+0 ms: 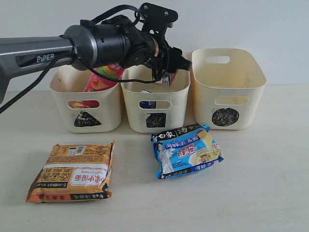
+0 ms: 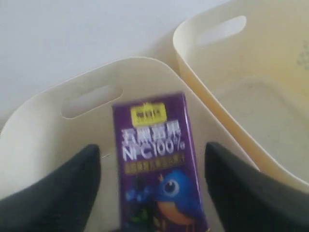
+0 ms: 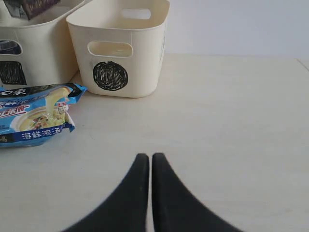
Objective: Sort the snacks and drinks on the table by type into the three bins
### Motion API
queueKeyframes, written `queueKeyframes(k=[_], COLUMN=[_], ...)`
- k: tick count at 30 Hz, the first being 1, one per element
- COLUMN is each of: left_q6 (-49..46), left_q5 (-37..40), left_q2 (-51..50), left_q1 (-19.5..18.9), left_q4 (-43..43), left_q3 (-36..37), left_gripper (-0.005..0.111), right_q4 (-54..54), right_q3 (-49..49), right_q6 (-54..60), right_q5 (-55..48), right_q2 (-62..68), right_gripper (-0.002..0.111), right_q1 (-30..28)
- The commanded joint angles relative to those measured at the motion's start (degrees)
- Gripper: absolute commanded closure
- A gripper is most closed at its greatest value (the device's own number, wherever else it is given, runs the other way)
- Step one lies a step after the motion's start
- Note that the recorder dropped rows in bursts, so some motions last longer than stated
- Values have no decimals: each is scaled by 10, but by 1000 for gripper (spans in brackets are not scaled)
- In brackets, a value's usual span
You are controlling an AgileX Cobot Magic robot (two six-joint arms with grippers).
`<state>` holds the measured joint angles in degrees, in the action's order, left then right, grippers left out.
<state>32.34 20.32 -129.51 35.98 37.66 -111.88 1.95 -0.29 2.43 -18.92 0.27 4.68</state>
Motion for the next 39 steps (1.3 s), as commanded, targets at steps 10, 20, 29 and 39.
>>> queueKeyframes(k=[10, 20, 29, 39], left_q6=[-5, -72, -94, -60], left_q5=[42, 184, 221, 151], left_q2=[11, 72, 183, 344], left_q1=[0, 1, 1, 1], left_q4=[12, 1, -23, -91], left_q3=[-4, 3, 121, 320], left_gripper=[42, 102, 102, 102], right_q4=[-1, -1, -1, -1], right_q3=[3, 3, 3, 3], right_q6=[1, 1, 1, 1], right_q5=[5, 5, 5, 5], right_q2=[-3, -3, -3, -3], right_gripper=[109, 109, 109, 109], right_q1=[-1, -1, -1, -1])
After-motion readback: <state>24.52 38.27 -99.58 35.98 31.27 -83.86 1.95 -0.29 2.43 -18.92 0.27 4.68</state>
